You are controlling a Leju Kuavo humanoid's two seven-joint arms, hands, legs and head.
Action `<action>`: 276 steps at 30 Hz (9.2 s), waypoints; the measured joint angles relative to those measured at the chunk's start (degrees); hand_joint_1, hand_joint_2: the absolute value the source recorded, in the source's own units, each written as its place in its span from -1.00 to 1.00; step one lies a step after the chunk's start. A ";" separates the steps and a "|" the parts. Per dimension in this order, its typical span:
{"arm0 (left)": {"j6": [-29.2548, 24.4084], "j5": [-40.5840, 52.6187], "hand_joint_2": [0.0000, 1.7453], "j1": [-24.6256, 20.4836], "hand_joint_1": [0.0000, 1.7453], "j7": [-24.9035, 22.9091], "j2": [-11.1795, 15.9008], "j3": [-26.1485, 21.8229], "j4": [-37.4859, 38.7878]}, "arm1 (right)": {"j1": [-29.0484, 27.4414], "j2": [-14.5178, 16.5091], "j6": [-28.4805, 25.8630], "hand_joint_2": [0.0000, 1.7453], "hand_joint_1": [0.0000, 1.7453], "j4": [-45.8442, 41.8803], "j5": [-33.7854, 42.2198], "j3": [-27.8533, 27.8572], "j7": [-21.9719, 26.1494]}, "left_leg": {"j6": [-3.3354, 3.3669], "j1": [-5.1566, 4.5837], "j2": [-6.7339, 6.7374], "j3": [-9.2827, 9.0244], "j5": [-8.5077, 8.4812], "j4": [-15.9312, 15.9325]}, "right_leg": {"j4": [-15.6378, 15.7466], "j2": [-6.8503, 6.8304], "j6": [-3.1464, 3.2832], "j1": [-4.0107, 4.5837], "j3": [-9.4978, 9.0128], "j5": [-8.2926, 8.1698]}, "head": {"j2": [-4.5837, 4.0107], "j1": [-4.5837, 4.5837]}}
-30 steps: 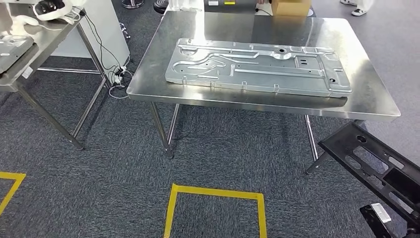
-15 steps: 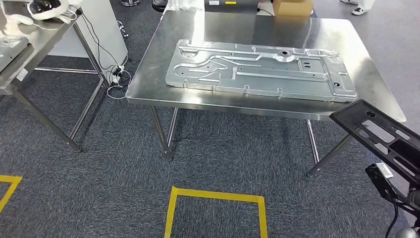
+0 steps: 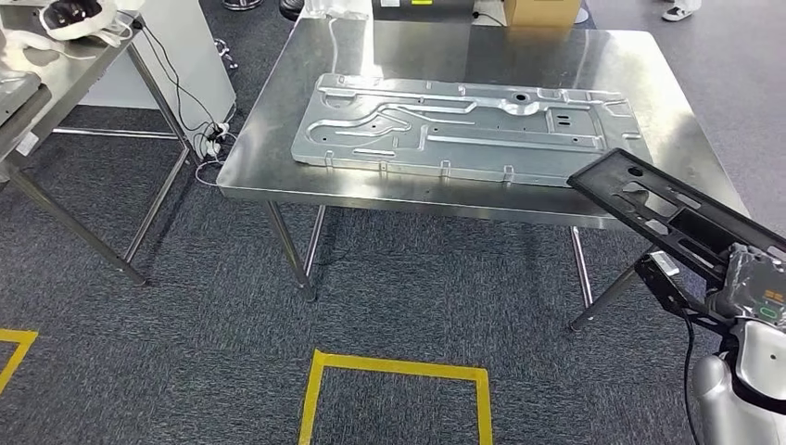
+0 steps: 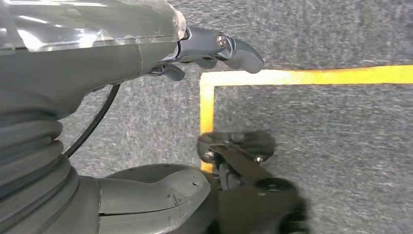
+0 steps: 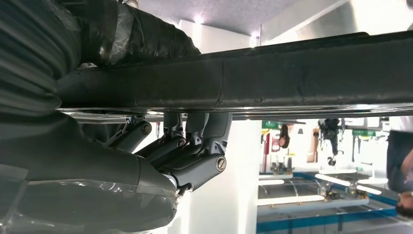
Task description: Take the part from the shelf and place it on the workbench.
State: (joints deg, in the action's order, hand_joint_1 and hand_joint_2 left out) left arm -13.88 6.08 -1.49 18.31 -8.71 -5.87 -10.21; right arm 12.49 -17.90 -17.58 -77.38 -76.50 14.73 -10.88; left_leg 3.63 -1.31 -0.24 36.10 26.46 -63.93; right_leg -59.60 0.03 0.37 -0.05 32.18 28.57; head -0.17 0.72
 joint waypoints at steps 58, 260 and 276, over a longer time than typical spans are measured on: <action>0.60 3.41 1.00 0.04 -1.00 0.43 -0.03 1.09 0.04 | 26.68 10.75 7.34 1.00 1.00 13.62 -4.61 -31.80 -3.89 | -2.79 1.13 0.10 4.21 10.21 -9.86 | 1.16 0.53 0.64 -0.56 0.75 -1.89 | 0.00 -0.05; -1.08 0.72 -1.00 -0.15 -1.00 2.07 -0.56 -6.22 0.15 | -3.39 18.98 -10.59 -1.00 -1.00 6.55 7.47 -32.59 6.89 | -0.72 0.93 0.60 -6.32 1.61 6.82 | -5.35 -0.40 -1.28 -0.11 3.99 -0.87 | 0.00 -0.09; -3.58 -1.08 -1.00 0.11 -1.00 2.82 -1.29 -12.41 0.15 | -15.91 27.75 -12.06 -1.00 -1.00 41.52 30.50 5.82 19.60 | -4.80 2.59 2.30 -4.64 3.70 2.06 | 1.31 -2.50 -0.22 -0.66 0.69 -2.05 | 0.00 -0.15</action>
State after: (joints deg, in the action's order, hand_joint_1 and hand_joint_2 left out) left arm -17.46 5.00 -1.38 21.12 -10.00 -18.28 -10.05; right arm -3.41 9.85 -29.64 -35.87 -46.00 20.55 8.71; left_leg -1.18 1.28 2.06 31.46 30.16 -61.87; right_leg -58.29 -2.48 0.15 -0.71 32.87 26.52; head -0.17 0.57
